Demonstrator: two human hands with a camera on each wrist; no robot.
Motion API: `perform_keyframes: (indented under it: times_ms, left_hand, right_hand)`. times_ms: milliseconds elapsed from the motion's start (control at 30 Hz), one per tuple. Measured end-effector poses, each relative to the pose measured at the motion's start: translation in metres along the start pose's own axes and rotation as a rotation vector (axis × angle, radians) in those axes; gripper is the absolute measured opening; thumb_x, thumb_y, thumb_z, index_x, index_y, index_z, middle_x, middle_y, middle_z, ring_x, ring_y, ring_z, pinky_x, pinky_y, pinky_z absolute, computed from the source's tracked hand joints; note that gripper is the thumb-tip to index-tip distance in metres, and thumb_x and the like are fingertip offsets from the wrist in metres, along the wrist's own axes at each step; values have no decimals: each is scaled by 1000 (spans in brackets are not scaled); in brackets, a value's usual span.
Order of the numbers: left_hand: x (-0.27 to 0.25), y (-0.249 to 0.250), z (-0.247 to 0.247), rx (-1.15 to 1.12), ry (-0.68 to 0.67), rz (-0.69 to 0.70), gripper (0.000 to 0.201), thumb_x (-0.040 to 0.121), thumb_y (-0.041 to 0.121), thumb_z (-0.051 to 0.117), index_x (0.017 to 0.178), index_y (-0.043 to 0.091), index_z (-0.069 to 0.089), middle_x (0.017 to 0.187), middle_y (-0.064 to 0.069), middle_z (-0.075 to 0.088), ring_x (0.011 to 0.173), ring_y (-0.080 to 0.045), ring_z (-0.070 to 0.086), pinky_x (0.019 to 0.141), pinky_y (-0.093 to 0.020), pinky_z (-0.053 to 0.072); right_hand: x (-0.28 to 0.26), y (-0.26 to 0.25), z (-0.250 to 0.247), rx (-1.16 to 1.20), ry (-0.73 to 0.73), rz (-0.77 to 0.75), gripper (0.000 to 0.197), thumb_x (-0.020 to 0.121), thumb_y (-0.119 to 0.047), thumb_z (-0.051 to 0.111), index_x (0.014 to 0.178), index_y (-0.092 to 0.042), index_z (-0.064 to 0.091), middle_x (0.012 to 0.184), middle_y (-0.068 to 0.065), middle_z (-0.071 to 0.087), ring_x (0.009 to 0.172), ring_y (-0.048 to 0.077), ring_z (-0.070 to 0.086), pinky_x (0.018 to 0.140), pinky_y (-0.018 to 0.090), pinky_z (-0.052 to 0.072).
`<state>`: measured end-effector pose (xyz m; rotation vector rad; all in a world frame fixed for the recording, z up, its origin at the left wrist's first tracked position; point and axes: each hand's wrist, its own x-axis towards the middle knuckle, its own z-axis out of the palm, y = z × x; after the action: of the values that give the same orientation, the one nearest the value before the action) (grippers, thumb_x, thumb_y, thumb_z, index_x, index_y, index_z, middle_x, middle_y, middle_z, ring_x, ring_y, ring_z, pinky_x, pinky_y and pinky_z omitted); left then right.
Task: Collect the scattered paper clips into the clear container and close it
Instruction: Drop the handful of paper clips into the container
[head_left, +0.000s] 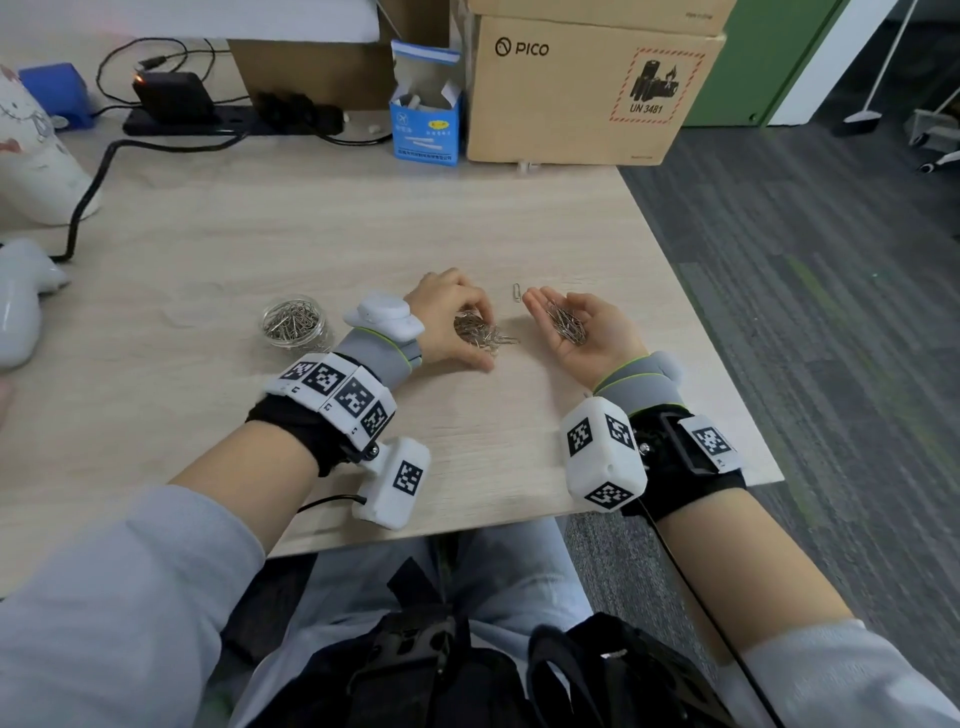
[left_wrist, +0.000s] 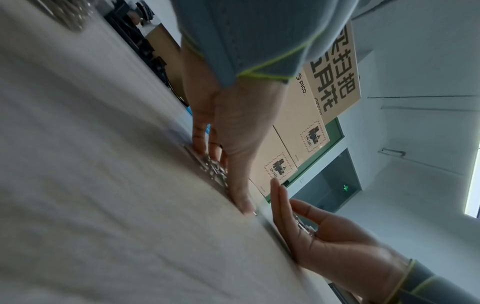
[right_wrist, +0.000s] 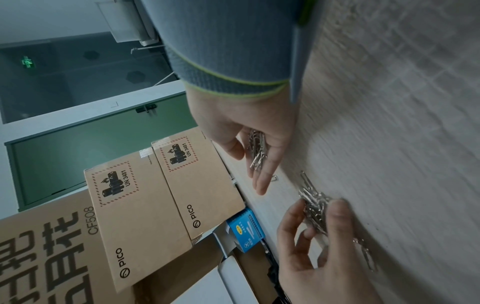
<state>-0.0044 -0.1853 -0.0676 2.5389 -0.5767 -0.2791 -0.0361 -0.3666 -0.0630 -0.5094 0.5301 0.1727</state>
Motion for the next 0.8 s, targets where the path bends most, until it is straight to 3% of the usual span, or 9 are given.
perform_keyframes:
  times_ms: [67,167,267,367,500,567,667,800]
  left_hand:
    - [4,3,1,-26,29,-9,40,60,34,83,95,20,69,99,0,49,86,-13,46,80,-27,40]
    - [9,6,2,-20,72,-14,27,68,27,79,92,18,71,91,3,50,81,-13,48,74,-25,37]
    - [13,8,2,-10,89,-46,17,73,21,74,90,18,72,85,3,56,79,-13,50,71,-25,39]
    - [18,8,-1,-41,68,-81,12,72,17,72,84,19,71,79,3,61,75,-14,55,74,-26,46]
    - [21,5,-7,-126,115,-153,11,66,15,76,74,20,71,62,8,58,71,-14,58,71,-24,46]
    - [24,7,-12,-177,159,-155,11,65,16,77,73,20,72,64,4,61,67,-11,58,72,-24,47]
    - [27,19,-21,-249,180,-83,9,66,15,77,74,18,72,64,-1,65,56,0,56,70,-22,47]
    - [32,37,-23,-368,90,40,11,66,14,78,73,17,72,77,-14,72,70,-18,64,76,-33,53]
  right_hand:
    - [0,0,0,-1,2,5,27,98,-5,35,94,13,55,70,27,69,58,38,70,61,35,59]
    - [-1,-2,-2,-6,6,4,26,97,-5,35,93,12,55,71,27,69,64,38,70,65,35,59]
    - [-1,-3,-2,-5,4,9,26,97,-5,35,94,13,55,72,27,69,81,37,63,69,35,57]
    - [-1,-5,0,-10,0,18,26,97,-4,35,95,12,54,85,28,65,89,38,61,71,35,56]
    - [1,-5,0,-16,-9,41,25,97,-5,35,97,13,53,97,29,59,119,41,52,76,41,54]
    - [3,-5,1,-28,-6,60,26,97,-6,36,98,13,53,98,31,59,116,42,53,76,44,54]
    - [5,-2,4,-80,0,102,29,98,-10,36,96,13,54,98,31,58,95,41,59,79,47,53]
    - [8,2,9,-168,-16,151,31,99,-16,39,95,10,55,97,28,61,85,39,62,73,40,55]
